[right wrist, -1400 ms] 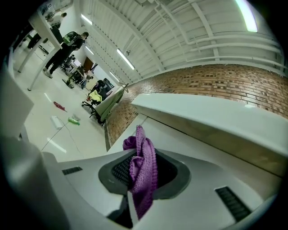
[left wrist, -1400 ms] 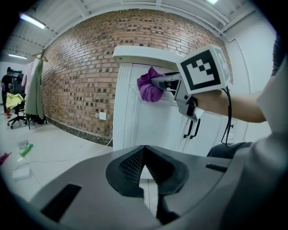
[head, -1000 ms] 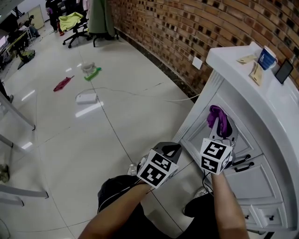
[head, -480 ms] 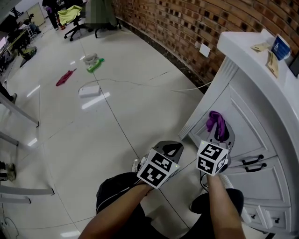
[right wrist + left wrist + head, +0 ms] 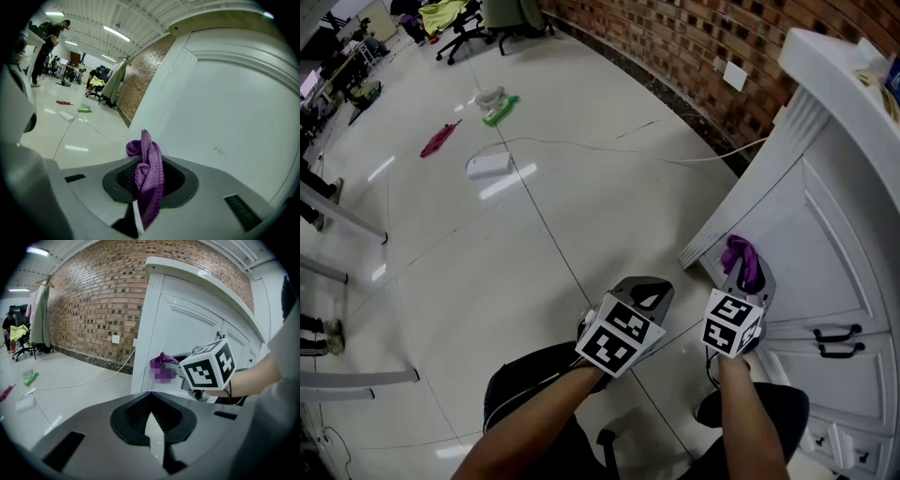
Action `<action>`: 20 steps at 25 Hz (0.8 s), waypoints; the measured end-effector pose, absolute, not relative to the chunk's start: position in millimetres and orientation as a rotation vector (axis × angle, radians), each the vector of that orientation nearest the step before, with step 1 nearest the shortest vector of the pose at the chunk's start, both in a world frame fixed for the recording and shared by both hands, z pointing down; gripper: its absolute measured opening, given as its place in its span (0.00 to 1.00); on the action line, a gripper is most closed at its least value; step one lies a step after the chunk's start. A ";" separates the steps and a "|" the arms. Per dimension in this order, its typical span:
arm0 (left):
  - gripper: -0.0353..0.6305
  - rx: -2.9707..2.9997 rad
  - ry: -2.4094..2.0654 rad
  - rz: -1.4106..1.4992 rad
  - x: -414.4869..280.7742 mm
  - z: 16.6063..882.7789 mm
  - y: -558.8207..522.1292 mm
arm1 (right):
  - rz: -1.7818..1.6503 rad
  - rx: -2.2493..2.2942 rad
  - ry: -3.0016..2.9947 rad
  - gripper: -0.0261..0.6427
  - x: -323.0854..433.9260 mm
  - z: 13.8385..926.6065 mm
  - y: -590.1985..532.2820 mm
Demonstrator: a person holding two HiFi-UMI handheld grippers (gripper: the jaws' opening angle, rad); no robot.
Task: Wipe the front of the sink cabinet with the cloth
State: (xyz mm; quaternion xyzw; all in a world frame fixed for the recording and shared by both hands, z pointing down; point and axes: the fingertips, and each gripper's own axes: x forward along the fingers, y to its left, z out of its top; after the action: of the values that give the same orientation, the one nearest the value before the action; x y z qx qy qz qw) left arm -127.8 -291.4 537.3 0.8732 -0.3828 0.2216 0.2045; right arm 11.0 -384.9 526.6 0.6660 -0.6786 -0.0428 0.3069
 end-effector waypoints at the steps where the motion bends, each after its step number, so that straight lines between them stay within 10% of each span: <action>1: 0.06 2.431 -1.061 0.622 -127.3 541.6 -292.3 | -0.084 1.763 -1.790 0.16 12.0 535.1 -384.4; 20: 0.06 2.347 -1.012 0.712 -131.2 594.3 -298.1 | 0.453 1.780 -1.709 0.16 19.1 667.3 -386.2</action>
State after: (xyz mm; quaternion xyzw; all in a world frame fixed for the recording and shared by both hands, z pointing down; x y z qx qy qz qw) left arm -131.2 -298.1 594.3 0.8583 -0.3702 0.2604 0.2420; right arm 19.1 -386.2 667.3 0.6743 -0.6475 0.1716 0.3109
